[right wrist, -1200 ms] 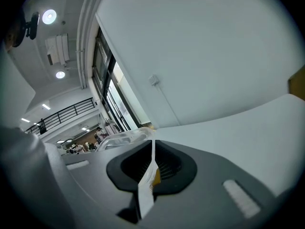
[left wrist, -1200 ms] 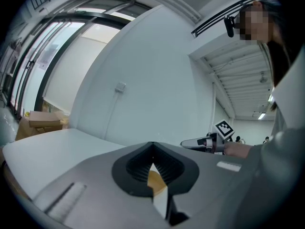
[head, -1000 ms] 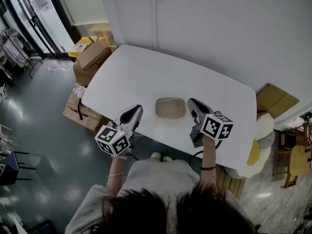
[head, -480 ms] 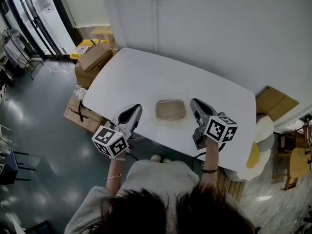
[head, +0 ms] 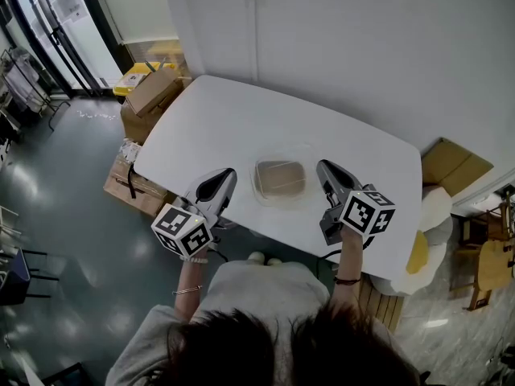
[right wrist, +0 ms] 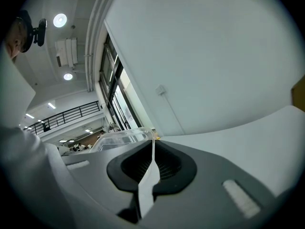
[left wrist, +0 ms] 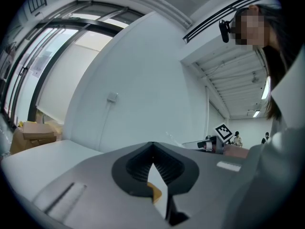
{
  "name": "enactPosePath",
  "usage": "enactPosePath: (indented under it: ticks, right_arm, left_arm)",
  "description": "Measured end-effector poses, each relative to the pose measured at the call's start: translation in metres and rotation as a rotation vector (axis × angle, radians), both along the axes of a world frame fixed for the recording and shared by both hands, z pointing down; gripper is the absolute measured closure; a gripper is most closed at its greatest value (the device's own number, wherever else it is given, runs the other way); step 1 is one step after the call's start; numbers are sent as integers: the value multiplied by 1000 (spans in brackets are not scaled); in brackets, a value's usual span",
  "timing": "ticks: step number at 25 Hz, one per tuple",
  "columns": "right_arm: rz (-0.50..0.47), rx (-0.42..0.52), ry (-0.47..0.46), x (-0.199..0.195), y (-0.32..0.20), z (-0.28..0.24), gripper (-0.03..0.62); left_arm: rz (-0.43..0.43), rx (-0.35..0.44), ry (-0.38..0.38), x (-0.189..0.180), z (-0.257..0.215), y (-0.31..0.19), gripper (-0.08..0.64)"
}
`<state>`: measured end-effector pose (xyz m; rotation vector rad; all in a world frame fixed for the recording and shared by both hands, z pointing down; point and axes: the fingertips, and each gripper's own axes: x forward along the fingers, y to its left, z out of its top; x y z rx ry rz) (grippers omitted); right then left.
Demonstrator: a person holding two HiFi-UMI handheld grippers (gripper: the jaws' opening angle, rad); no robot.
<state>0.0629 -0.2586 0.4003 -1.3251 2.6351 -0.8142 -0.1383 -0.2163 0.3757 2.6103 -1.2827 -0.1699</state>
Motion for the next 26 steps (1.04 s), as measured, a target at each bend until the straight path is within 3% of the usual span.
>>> enactPosePath:
  ticks: [26]
  right_arm:
    - [1, 0, -6, 14, -2, 6, 563]
  left_arm:
    - [1, -12, -33, 11, 10, -5, 569]
